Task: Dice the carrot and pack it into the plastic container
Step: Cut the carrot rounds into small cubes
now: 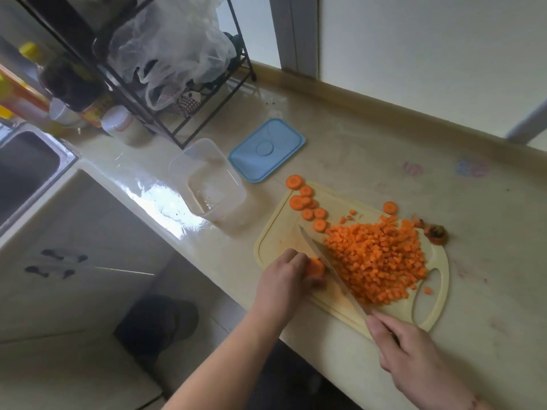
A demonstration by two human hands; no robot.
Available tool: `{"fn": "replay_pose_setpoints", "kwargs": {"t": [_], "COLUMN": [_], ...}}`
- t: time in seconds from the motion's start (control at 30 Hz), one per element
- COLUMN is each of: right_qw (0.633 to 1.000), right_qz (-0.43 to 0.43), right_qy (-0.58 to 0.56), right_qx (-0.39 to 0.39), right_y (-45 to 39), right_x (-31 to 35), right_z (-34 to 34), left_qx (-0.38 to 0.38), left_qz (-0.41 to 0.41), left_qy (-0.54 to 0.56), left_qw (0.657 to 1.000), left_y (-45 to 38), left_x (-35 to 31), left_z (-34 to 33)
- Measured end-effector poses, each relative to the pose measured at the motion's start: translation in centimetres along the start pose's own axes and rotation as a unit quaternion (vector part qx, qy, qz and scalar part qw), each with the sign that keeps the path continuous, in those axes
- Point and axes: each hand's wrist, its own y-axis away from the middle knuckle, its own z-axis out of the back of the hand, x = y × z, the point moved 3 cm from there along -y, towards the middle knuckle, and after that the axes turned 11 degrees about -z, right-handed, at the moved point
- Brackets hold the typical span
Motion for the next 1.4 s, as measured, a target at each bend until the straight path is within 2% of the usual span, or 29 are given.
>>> {"fn": "replay_pose_setpoints", "kwargs": {"t": [0.1, 0.23, 0.33, 0.4, 0.47, 0.73, 1.0, 1.4], "right_qw": [1.0, 1.0, 1.0, 1.0, 0.998, 0.997, 0.998, 0.996], "right_qz": [0.005, 0.009, -0.015, -0.02, -0.034, -0.056, 0.013, -0.044], "right_qy": [0.005, 0.005, 0.001, -0.004, -0.005, 0.014, 0.033, 0.045], "right_qx": [0.006, -0.005, -0.004, -0.015, -0.044, -0.051, -0.06, -0.066], "right_y": [-0.1, 0.3, 0.8, 1.2, 1.4, 1.7, -0.8, 1.7], "right_x": [-0.1, 0.1, 0.2, 0.4, 0.4, -0.7, 1.2, 0.4], "right_z": [0.1, 0.0, -0.1, -0.2, -0.4, -0.4, -0.7, -0.7], "left_qx": [-0.038, -0.056, -0.095, -0.08, -0.056, -0.067, -0.067, -0.065], "left_qz": [-0.074, -0.08, -0.145, -0.212, -0.239, -0.238, -0.231, -0.229], "left_qy": [-0.024, -0.018, -0.029, -0.011, 0.01, 0.039, 0.031, 0.033], "left_qw": [0.996, 0.995, 0.985, 0.974, 0.969, 0.968, 0.97, 0.971], "left_y": [0.0, -0.1, 0.1, 0.4, 0.5, 0.6, 0.7, 1.0], "left_x": [1.3, 1.7, 1.0, 0.9, 0.9, 1.2, 1.3, 1.5], "left_z": [-0.1, -0.1, 0.0, -0.5, -0.9, -1.2, -1.1, -1.0]}}
